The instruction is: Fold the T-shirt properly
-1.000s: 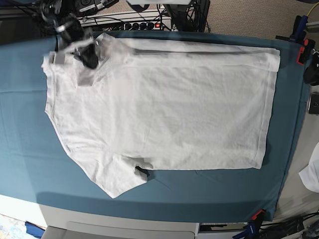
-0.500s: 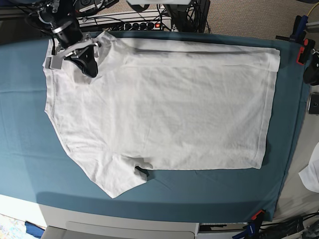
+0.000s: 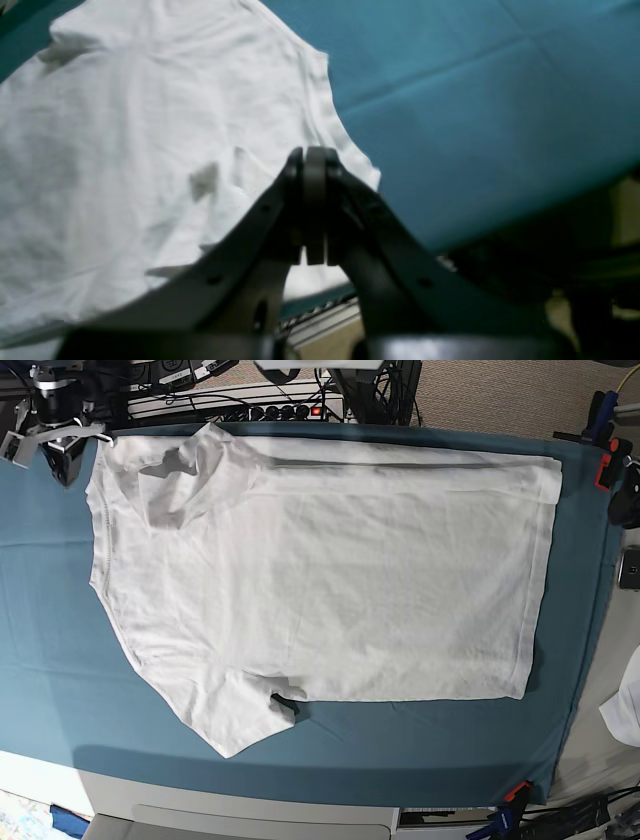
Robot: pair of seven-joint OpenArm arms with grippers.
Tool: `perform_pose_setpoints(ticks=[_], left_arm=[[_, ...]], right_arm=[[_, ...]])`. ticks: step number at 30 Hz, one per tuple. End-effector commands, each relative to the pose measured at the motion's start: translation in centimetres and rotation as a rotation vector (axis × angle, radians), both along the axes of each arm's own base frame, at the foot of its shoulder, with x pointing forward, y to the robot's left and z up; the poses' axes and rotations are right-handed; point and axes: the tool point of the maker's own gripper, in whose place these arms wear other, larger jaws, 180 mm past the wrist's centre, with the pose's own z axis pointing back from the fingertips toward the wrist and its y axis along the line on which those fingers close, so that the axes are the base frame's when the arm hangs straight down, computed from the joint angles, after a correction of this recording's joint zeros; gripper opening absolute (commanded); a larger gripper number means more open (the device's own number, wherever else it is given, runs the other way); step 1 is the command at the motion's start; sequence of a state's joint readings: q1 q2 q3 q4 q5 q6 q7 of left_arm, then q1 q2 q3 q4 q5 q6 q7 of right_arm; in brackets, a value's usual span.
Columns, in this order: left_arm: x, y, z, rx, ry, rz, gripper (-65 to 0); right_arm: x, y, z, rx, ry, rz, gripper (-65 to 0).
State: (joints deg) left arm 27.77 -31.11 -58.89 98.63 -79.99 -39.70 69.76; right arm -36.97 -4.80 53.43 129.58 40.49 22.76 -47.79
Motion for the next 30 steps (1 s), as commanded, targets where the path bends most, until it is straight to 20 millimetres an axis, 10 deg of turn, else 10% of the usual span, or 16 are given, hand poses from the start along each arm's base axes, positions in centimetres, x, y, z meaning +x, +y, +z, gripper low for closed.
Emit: perform_pose_setpoints(ticks=[1, 9, 22, 30], left_arm=[[0.6, 0.2, 1.4, 0.016, -0.047, -0.01, -44.4], [0.7, 0.2, 1.5, 0.015, -0.051, -0.009, -44.4], [0.7, 0.2, 1.5, 0.015, -0.051, -0.009, -44.4], [0.7, 0.2, 1.5, 0.015, -0.051, -0.009, -44.4]], right_arm=[[-0.1, -0.1, 0.0, -0.001, -0.012, 0.002, -65.0], [-1.4, -0.1, -7.3, 0.207, 0.087, -0.027, -65.0], [1.6, 6.2, -10.2, 0.235, 0.155, 0.154, -65.0], [2.1, 6.6, -10.4, 0.233, 0.157, 0.151, -65.0]])
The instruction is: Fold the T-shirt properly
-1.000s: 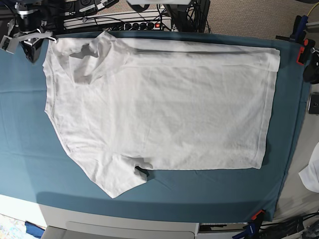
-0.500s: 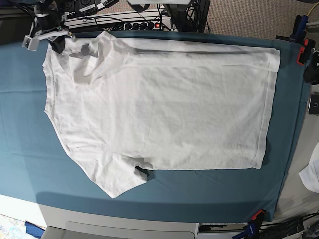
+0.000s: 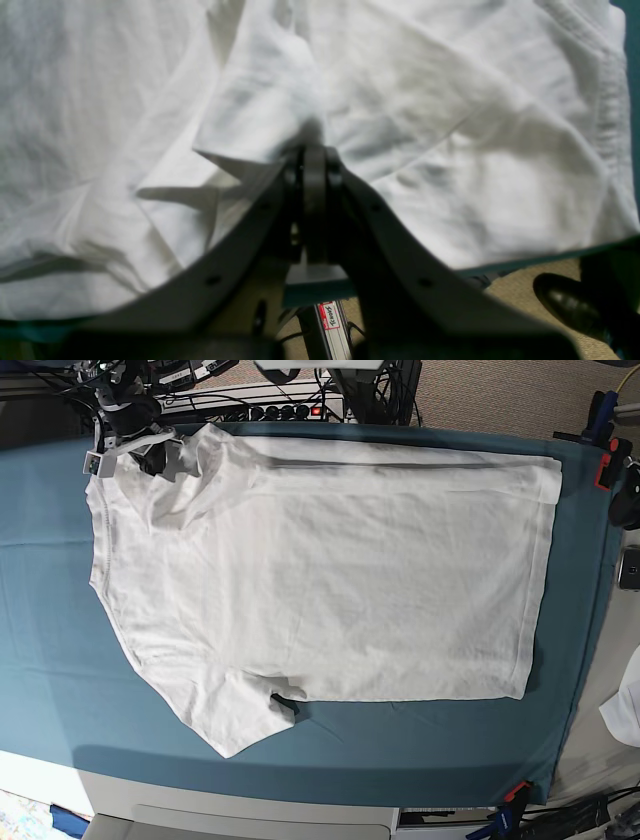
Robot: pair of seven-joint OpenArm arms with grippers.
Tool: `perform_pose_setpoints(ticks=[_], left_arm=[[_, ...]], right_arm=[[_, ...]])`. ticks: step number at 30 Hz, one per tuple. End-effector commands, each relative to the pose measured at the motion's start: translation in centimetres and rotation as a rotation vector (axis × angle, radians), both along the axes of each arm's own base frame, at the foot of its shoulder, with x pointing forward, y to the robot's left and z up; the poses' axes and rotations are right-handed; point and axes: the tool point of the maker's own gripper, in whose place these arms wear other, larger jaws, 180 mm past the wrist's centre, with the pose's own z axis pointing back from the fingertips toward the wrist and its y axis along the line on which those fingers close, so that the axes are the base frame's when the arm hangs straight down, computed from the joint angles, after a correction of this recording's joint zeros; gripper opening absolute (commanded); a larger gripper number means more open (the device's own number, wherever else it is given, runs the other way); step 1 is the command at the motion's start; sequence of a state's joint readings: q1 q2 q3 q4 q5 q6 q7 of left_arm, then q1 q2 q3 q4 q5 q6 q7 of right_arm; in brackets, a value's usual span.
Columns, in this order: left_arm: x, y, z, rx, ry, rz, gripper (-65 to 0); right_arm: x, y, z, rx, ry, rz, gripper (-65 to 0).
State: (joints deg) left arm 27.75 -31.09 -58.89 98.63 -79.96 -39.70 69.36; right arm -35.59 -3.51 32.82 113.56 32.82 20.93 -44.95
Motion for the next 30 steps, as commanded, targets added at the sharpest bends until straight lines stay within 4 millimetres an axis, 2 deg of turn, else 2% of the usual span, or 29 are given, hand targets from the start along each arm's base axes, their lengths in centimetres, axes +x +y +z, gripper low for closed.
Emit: perform_pose_setpoints(ticks=[1, 5, 7, 8, 10, 12, 30], left_arm=[[0.6, 0.2, 1.4, 0.017, -0.045, -0.011, -44.4], [0.6, 0.3, 1.3, 0.023, -0.039, -0.01, -44.4], [0.5, 0.3, 1.2, 0.025, -0.037, -0.009, -44.4], [0.5, 0.3, 1.2, 0.025, -0.037, -0.009, -44.4], [0.5, 0.3, 1.2, 0.025, -0.037, -0.009, -44.4], [0.5, 0.3, 1.2, 0.025, -0.037, -0.009, -44.4], [0.5, 0.4, 1.2, 0.027, -0.036, -0.008, -44.4]], right_arm=[[0.6, -0.2, 1.0, -0.014, -0.042, 0.006, -65.0], [0.7, 0.0, 1.1, -0.012, -0.048, 0.022, -65.0], [0.9, 1.0, 1.3, -0.013, -0.068, 0.093, -65.0], [1.0, 1.5, 1.5, -0.013, -0.08, 0.134, -60.6], [1.1, 2.0, 1.7, -0.015, -0.093, 0.168, -47.0], [1.1, 2.0, 1.8, -0.016, -0.098, 0.172, -39.7], [0.5, 0.5, 1.0, -0.135, -0.034, 0.181, -39.4]])
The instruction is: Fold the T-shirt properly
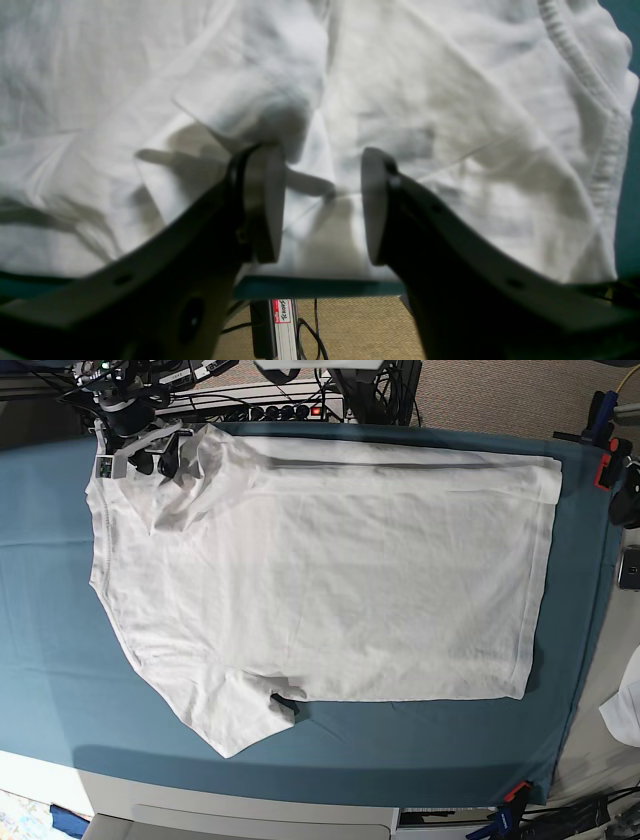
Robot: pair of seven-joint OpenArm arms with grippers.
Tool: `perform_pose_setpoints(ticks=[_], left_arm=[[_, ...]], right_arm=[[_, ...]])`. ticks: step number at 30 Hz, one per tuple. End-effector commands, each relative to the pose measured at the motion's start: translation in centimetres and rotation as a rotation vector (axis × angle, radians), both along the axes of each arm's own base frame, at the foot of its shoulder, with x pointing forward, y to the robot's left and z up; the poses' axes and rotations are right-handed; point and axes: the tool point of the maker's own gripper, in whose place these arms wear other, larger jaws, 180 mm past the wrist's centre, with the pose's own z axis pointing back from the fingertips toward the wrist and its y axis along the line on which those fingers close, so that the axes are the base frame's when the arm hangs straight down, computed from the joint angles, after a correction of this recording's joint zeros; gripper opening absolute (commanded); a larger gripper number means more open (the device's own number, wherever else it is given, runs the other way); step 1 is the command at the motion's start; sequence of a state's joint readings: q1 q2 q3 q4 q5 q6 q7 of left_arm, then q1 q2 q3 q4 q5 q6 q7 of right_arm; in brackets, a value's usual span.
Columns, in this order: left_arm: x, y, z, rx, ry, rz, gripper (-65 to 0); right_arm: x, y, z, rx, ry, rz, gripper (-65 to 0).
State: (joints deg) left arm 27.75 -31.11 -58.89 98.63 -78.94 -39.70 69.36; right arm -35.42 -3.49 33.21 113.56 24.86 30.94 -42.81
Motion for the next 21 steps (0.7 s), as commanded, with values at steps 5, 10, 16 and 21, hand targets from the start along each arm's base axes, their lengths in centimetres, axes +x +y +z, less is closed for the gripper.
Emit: perform_pose_setpoints(ticks=[5, 10, 16, 21], left_arm=[[0.6, 0.2, 1.5, 0.013, -0.049, -0.011, -44.4], [0.6, 0.2, 1.5, 0.014, -0.049, -0.01, -44.4], [0.6, 0.2, 1.5, 0.014, -0.049, -0.01, -44.4], [0.6, 0.2, 1.4, 0.014, -0.048, -0.01, -44.4]], right_arm=[[1.1, -1.2, 1.4, -0.093, -0.067, 0.02, -39.4], [1.4, -0.7, 1.9, -0.145, -0.075, 0.169, -39.4], [1.4, -0.3, 2.0, -0.144, -0.077, 0.207, -39.4], [1.4, 0.0, 2.3, -0.127, -0.086, 0.208, -39.4]])
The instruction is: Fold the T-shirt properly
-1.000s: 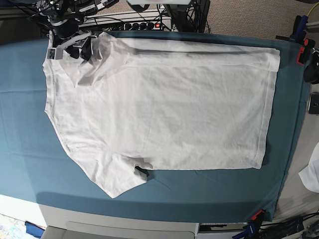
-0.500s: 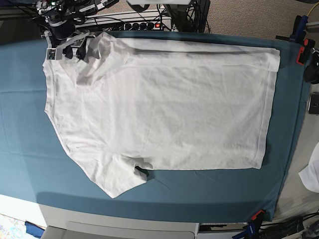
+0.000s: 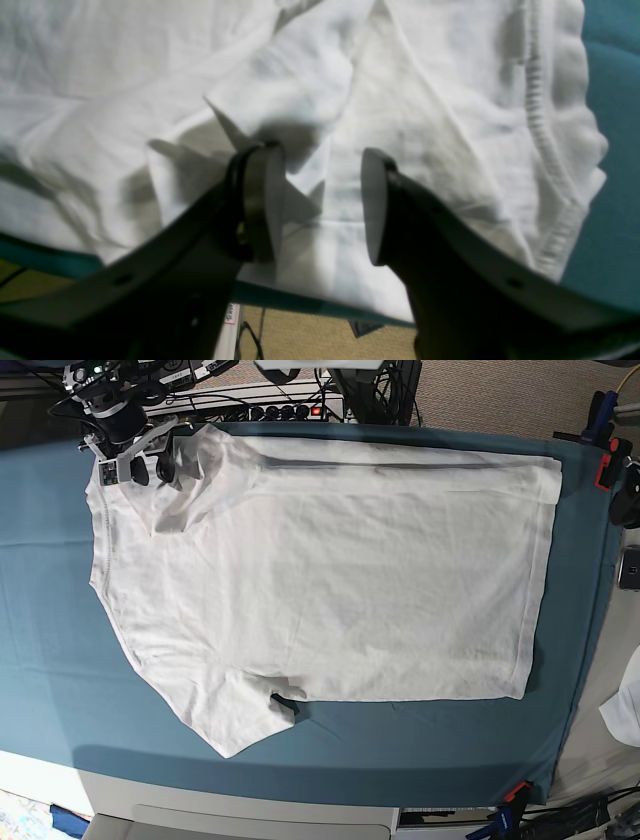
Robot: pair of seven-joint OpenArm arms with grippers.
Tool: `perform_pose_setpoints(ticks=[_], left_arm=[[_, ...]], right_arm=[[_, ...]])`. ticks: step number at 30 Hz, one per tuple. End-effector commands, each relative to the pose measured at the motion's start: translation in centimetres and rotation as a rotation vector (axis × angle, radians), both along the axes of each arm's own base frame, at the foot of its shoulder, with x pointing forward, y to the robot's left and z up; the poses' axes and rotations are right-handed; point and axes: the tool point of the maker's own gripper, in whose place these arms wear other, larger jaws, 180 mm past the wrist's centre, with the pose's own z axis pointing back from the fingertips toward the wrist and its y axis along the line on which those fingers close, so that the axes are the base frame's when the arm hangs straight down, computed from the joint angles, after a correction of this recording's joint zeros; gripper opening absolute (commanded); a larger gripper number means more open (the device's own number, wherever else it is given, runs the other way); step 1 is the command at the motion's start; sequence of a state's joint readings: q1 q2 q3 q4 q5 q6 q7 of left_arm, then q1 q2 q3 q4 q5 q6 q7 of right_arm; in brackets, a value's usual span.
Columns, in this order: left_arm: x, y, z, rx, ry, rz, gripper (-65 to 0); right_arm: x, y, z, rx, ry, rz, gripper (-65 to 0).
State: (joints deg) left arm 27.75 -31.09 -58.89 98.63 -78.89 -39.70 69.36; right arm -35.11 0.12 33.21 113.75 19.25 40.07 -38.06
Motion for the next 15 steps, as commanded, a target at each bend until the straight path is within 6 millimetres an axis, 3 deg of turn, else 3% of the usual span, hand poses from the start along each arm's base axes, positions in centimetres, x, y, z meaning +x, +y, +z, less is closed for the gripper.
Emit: perform_pose_setpoints(ticks=[1, 7, 15], left_arm=[[0.6, 0.2, 1.5, 0.014, -0.049, -0.011, -44.4], [0.6, 0.3, 1.4, 0.019, -0.045, -0.009, -44.4], [0.6, 0.3, 1.4, 0.019, -0.045, -0.009, -44.4]], right_arm=[[0.5, 0.0, 1.2, -0.011, -0.039, 0.011, -39.4], [0.1, 0.3, 2.2, -0.041, -0.034, 0.032, -39.4], [-0.7, 0.1, 1.7, -0.06, 0.011, 0.036, -39.4]])
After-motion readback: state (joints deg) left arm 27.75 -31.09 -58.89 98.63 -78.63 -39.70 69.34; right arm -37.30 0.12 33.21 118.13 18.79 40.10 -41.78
